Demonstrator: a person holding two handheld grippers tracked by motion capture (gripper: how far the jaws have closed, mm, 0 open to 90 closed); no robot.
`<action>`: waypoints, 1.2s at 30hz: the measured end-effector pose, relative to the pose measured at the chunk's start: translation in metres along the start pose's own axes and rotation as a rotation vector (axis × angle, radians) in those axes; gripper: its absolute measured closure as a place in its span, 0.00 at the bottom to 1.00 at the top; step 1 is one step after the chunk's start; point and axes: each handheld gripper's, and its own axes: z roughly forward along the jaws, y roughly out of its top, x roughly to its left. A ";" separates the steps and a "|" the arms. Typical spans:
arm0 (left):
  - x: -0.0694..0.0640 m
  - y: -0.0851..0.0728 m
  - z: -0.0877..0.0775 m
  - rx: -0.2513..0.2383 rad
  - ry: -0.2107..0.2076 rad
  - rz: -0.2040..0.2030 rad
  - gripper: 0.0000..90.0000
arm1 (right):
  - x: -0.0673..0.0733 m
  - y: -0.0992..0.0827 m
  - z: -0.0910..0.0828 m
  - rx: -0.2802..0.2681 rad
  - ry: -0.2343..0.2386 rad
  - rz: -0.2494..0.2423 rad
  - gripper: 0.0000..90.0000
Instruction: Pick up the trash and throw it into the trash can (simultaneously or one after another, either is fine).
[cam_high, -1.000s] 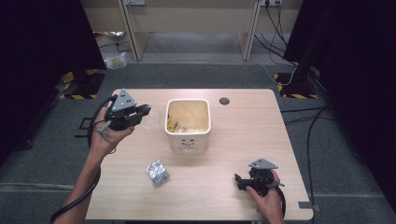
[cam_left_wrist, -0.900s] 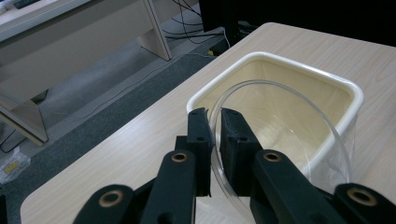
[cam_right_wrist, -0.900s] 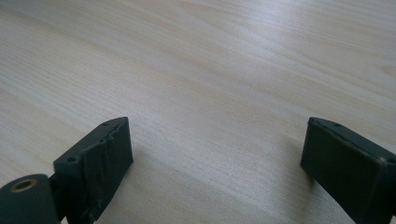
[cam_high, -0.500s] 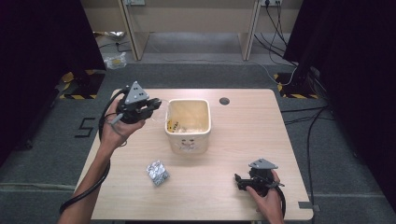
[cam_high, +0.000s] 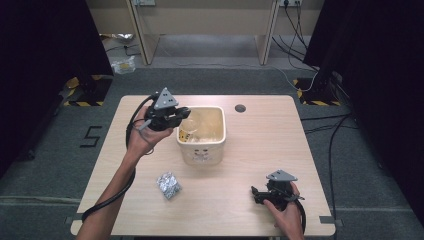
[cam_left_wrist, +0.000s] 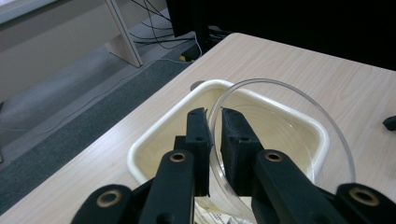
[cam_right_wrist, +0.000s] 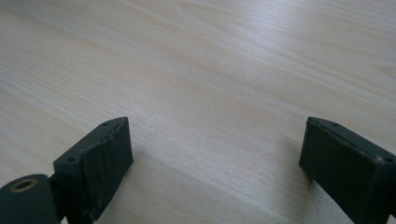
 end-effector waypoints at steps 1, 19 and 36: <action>-0.001 0.000 0.003 0.004 -0.003 -0.001 0.90 | 0.000 0.000 0.000 0.000 0.000 0.000 0.11; -0.003 -0.008 0.044 0.070 -0.037 -0.033 0.83 | 0.000 0.000 0.000 -0.001 0.000 0.001 0.11; 0.010 -0.012 0.022 0.033 -0.037 -0.191 0.37 | 0.000 0.000 0.000 0.000 0.001 -0.001 0.11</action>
